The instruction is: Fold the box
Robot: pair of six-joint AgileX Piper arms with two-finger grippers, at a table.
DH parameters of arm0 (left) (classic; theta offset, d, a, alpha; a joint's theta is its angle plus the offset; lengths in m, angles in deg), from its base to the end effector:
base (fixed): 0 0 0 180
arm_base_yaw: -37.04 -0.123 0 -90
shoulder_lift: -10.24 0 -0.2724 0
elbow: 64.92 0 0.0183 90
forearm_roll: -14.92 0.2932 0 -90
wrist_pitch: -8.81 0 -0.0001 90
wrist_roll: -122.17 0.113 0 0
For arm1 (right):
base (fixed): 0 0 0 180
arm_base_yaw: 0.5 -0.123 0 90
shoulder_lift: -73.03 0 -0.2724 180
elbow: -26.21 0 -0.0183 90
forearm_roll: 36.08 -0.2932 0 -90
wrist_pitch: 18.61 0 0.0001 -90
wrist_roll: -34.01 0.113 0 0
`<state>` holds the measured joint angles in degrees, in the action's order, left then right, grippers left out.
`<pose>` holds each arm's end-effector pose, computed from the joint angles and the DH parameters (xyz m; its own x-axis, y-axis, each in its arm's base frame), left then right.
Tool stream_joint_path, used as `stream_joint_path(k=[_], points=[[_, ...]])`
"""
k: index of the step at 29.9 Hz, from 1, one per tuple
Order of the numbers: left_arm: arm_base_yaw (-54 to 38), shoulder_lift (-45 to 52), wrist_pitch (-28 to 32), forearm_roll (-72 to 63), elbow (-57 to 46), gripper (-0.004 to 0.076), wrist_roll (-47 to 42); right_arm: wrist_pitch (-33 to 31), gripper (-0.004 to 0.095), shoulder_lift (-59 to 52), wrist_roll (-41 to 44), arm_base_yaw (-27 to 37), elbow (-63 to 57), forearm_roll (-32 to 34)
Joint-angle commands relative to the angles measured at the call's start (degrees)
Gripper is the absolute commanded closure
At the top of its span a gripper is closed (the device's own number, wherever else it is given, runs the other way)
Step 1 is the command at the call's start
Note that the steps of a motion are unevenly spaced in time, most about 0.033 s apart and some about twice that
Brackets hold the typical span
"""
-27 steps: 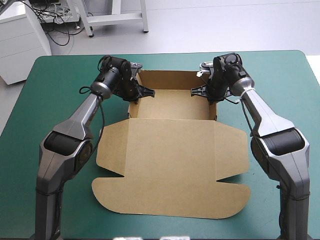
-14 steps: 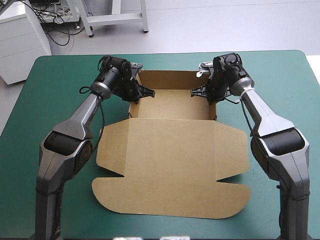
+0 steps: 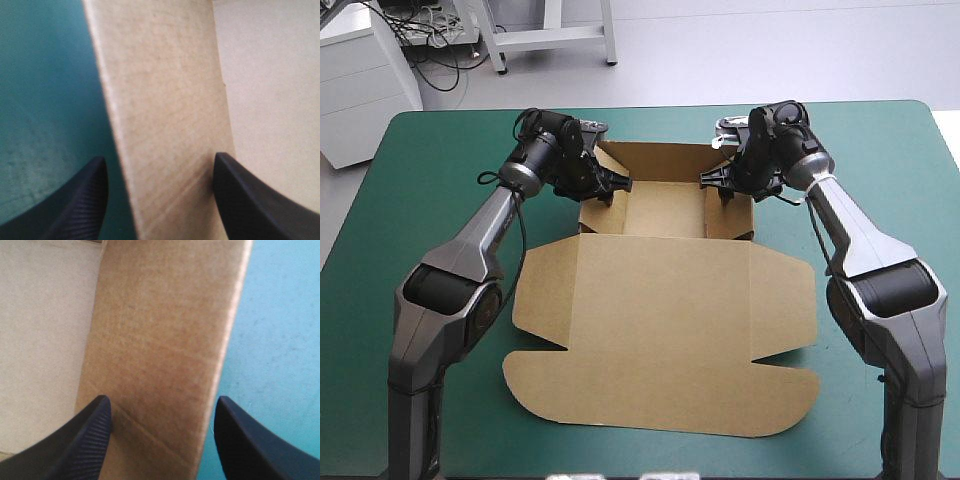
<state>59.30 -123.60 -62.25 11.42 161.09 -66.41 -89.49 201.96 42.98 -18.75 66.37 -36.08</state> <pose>0.4802 -0.2036 0.2436 -0.9179 0.1936 -0.3464 0.2461 0.9625 -0.1140 0.4778 0.1576 0.2535 -0.9284 -0.1420 -0.3435 -0.1705 0.9839 0.0542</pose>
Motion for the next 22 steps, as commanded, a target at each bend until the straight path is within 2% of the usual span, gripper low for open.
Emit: stream_joint_path(k=[1, 12, 22], points=[[0.2, 6.7, -3.1, 2.7, 1.8, 0.0281, 0.0, -0.6, 0.0335, -5.6, -0.7, -0.2, 1.8, 0.0], [0.2, 17.3, -3.2, 6.6, 1.2, 0.0281, 0.5, -0.6, 0.0310, -11.9, -1.8, -0.2, 1.8, 0.0], [0.2, 33.0, -3.3, 9.0, -1.2, 0.0281, 4.0, -0.7, 0.0164, -15.7, -3.3, -0.2, 1.6, 0.6]])
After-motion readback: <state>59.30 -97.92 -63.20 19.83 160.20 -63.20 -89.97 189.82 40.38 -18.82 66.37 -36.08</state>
